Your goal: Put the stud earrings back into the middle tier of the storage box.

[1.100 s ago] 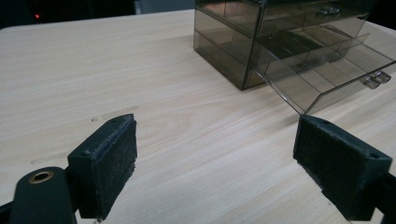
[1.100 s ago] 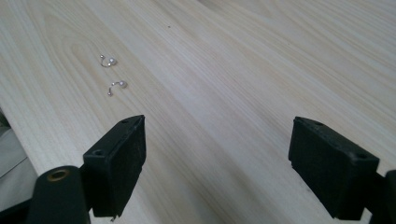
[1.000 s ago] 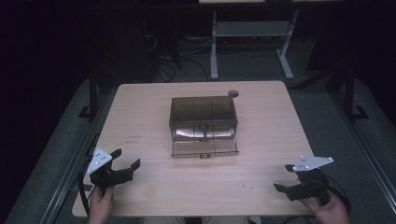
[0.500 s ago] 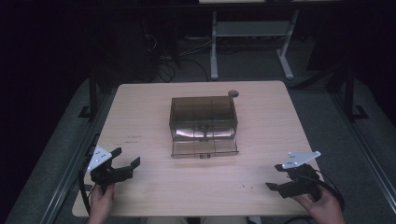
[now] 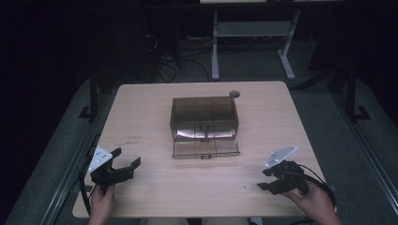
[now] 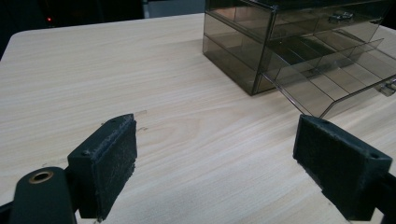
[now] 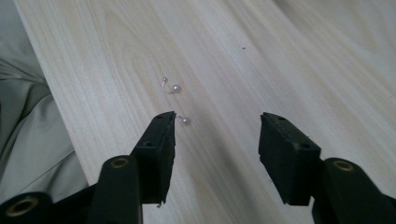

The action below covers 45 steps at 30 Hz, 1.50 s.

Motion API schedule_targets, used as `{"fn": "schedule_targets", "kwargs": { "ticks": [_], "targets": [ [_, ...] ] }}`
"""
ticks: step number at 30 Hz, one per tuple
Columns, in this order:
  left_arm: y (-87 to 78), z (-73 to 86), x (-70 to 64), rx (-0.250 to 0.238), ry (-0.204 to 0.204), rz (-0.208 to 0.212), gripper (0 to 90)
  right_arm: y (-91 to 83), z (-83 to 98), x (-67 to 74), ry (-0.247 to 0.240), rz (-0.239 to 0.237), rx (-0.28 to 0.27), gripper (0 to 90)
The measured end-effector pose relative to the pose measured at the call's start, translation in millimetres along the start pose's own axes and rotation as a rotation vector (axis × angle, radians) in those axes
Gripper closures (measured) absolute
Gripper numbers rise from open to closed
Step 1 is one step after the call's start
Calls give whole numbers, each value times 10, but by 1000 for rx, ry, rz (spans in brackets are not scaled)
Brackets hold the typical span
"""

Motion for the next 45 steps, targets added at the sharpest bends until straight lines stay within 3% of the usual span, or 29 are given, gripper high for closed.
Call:
{"fn": "schedule_targets", "kwargs": {
  "ticks": [5, 21, 38, 45],
  "targets": [
    [5, 4, -1, 3, 4, -2, 130, 110, -44, 6, -6, -13, 67, 557],
    [11, -17, -23, 0, -1, -1, 131, 354, -82, 57, -26, -38, 199, 718],
    [4, -27, -3, -3, -19, -1, 131, 436, -91, 89, -40, -55, 249, 849],
    [4, -28, 0, -5, -21, -1, 130, 428, -90, 86, -35, -60, 245, 855]
  ]
}}
Point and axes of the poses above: each handheld gripper's, and its own axes: y roughly forward along the jaws, z roughly out of its underside, x roughly to its left, the point moved 9 cm from there along y, roughly forward along the jaws, and after that the axes turned 11 degrees about -z, right-handed, at the moved point
